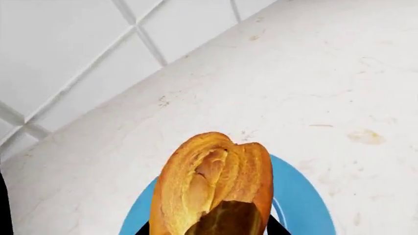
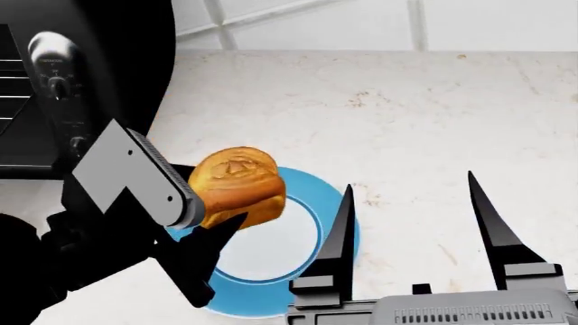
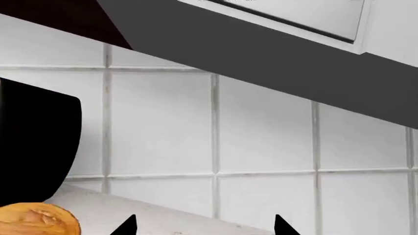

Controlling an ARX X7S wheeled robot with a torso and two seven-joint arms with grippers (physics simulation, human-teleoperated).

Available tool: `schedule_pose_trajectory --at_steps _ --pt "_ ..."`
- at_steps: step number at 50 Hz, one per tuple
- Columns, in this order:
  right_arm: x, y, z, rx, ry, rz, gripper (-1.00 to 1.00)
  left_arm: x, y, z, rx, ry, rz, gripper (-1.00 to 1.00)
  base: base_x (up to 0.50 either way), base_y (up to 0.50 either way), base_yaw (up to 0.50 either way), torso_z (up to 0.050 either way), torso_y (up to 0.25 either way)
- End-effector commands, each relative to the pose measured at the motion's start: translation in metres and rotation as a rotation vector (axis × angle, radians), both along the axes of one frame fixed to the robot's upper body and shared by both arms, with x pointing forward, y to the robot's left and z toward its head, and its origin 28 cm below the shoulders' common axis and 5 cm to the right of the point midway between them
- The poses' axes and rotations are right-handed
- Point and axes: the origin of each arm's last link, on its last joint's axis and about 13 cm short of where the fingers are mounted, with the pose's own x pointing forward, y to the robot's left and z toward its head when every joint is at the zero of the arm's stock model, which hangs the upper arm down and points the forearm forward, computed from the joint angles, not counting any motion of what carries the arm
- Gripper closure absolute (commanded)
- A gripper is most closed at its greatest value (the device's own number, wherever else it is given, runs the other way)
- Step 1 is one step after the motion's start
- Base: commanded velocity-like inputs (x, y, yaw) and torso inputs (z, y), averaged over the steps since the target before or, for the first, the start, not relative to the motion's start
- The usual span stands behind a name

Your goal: Pick the bread from the rack and place it on the plate on the counter.

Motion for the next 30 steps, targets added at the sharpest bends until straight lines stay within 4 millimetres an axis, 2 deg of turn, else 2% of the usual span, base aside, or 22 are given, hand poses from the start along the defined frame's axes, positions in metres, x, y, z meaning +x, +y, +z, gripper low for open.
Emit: schedule_pose_trajectory --at_steps 1,19,30 --pt "0.000 0.001 0.000 -0.001 -0.001 0.003 -1.00 0.010 -0.004 -0.011 0.001 0.031 0.002 1.00 0.00 0.00 0.00 0.000 0.000" --pt "0.000 0.000 -0.001 -0.001 0.003 0.000 -1.00 0.039 -0.010 -0.026 0.015 0.098 0.005 1.00 0.00 0.00 0.00 0.000 0.000" --pt "-0.001 -0.001 -0.002 0.001 0.005 -0.003 -1.00 0.043 -0.015 -0.036 0.038 0.126 -0.005 1.00 0.00 0.00 0.00 0.000 0.001"
